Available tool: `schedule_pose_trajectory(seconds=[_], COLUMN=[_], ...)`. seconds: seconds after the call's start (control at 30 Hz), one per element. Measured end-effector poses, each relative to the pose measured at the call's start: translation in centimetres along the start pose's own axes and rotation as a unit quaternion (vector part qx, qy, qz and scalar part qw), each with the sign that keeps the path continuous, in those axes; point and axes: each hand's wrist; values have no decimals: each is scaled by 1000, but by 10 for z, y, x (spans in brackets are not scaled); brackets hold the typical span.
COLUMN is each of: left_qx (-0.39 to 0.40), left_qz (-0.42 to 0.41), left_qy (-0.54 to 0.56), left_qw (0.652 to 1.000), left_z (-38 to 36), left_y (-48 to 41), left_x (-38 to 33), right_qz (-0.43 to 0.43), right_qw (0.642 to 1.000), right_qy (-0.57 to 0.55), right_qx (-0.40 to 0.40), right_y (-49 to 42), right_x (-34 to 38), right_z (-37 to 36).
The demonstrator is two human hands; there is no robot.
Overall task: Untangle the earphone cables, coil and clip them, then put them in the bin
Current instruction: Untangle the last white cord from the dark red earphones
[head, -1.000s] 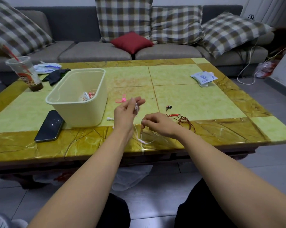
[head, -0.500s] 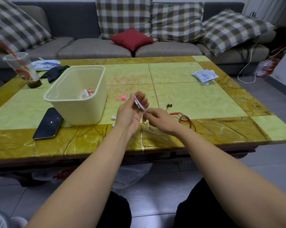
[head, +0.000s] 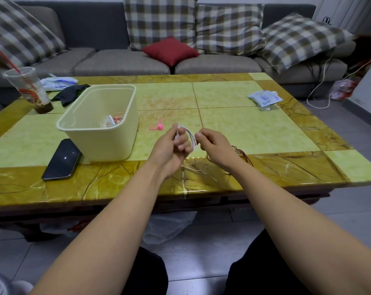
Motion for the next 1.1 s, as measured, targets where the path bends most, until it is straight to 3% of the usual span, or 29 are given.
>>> schedule_pose_trajectory(seconds=[0.07, 0.1, 0.13, 0.17, 0.2, 0.27, 0.3, 0.33, 0.37, 0.47, 0.53, 0.6, 0.67, 0.7, 0.8, 0.97, 1.1], left_qx=[-40, -52, -62, -66, -57, -6, 27, 60, 90, 97, 51, 12, -20, -32, -52, -35, -22], left_qz=[-59, -102, -150, -199, -243, -277, -254, -210, -156, -42, -27, -17, -17, -30, -78, -82, -77], left_qy=[127, 115, 29, -123, -312, -589, -650, -677, -668, -478, -317, -129, -6, -1, -86, -92, -109], left_qw=[989, 987, 986, 970, 917, 759, 715, 703, 722, 872, 947, 991, 1000, 999, 992, 992, 991], left_z=[-4, -2, 2, 7, 15, 27, 29, 31, 30, 21, 14, 9, 5, 4, 5, 5, 2], left_y=[-3, -5, -6, -7, -8, -7, -6, -5, -2, 3, 1, -2, -4, -5, -5, -5, -2], left_x=[-3, -3, -3, -3, -1, 4, 5, 8, 10, 11, 6, 3, 2, 3, 7, 5, 7], right_qz=[-15, -22, -27, -30, -30, -27, -26, -25, -21, -2, 5, -1, -12, -17, -30, -83, -137], right_qw=[998, 993, 987, 980, 977, 982, 987, 991, 994, 997, 998, 999, 997, 995, 989, 985, 962], right_qy=[32, 58, 84, 104, 112, 89, 68, 51, 42, 54, 54, 48, 54, 65, 79, -29, -83], right_qx=[57, 98, 137, 167, 179, 164, 143, 121, 102, 48, 19, 19, 54, 78, 123, 146, 220], right_y=[2, 4, 6, 7, 8, 7, 6, 6, 6, 4, 2, 0, 1, 1, 1, 0, 3], right_x=[-1, -2, -3, -4, -4, 0, 2, 3, 5, 2, 0, -1, -1, -1, -2, -7, -8], right_z=[-2, -2, -4, -5, -6, -5, -4, -3, -2, 0, -1, -2, -4, -5, -7, -3, 0])
Point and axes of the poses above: each hand's wrist, its own y-axis away from the middle knuckle, its own z-axis out of the back of the hand, x = y × z, and after that the axes turned 12 degrees about -z, right-handed
